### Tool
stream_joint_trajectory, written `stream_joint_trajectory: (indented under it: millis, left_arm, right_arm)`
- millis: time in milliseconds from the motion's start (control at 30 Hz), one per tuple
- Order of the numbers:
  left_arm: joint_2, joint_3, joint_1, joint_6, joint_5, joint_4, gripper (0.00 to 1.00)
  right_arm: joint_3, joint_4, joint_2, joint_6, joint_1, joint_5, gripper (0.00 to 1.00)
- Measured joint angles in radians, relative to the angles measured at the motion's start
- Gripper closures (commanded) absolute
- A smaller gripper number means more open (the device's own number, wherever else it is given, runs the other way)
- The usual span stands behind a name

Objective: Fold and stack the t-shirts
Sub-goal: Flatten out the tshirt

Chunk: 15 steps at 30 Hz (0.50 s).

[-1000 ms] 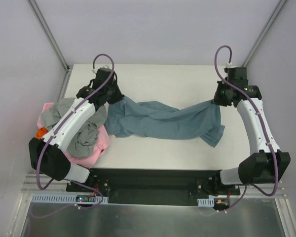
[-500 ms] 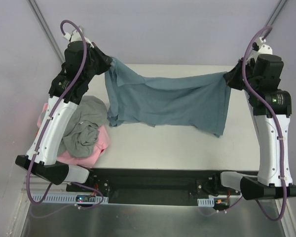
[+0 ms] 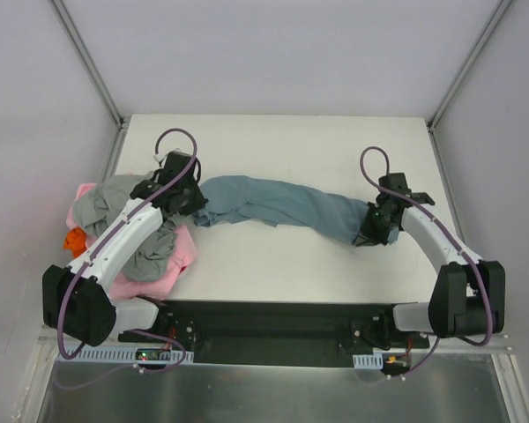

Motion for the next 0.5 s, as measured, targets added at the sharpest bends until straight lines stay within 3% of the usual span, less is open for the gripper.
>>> stream_joint_trajectory:
  millis: [100, 200, 333, 500]
  left_arm:
    - [0.002, -0.026, 0.0, -0.011, -0.004, -0.01, 1.0]
    - [0.004, -0.026, 0.0, -0.011, -0.012, 0.002, 1.0]
    - [0.011, -0.026, 0.0, -0.011, -0.025, 0.012, 1.0]
    - [0.011, -0.026, 0.0, -0.011, -0.026, 0.016, 1.0]
  right_arm:
    - [-0.001, 0.035, 0.063, 0.014, 0.001, -0.002, 0.97]
    - [-0.001, 0.066, 0.136, 0.021, 0.003, -0.021, 0.81]
    - [0.002, 0.072, 0.169, 0.025, 0.006, -0.028, 0.49]
    - [0.017, 0.058, 0.163, 0.019, 0.008, -0.019, 0.3]
